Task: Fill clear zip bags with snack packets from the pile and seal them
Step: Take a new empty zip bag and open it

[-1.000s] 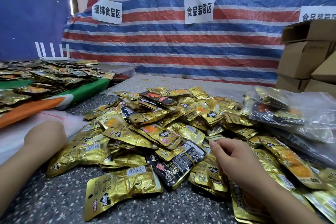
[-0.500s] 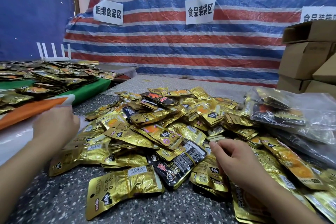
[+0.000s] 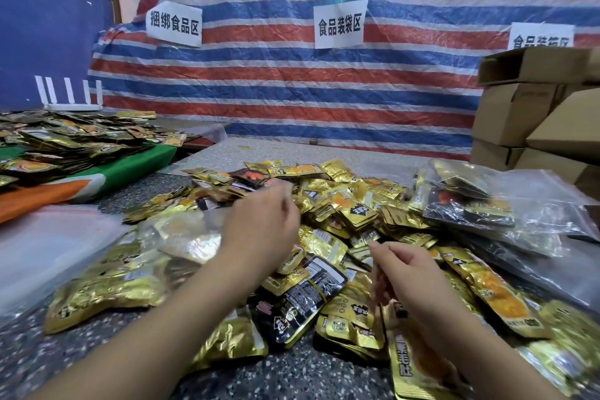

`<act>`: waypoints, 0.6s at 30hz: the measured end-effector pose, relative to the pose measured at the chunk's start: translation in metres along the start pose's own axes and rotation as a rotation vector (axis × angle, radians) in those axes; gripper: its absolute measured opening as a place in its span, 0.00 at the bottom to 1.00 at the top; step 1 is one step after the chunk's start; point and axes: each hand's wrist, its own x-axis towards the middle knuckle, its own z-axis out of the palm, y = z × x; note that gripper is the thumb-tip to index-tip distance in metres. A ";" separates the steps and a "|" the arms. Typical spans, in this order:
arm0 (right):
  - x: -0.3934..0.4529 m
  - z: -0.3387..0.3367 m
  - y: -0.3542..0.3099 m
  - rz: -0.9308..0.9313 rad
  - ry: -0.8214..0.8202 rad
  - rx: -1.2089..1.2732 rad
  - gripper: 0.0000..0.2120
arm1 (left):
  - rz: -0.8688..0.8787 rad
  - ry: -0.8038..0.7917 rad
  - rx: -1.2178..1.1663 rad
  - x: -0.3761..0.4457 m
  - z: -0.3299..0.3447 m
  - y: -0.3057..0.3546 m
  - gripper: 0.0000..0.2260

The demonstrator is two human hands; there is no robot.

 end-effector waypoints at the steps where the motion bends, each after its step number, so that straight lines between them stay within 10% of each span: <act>1: 0.001 -0.002 -0.002 0.049 -0.001 0.045 0.24 | 0.048 -0.025 -0.045 -0.007 0.007 0.010 0.12; 18: 0.004 -0.007 -0.008 0.327 0.006 0.300 0.24 | 0.387 -0.549 -0.283 -0.061 0.018 0.044 0.19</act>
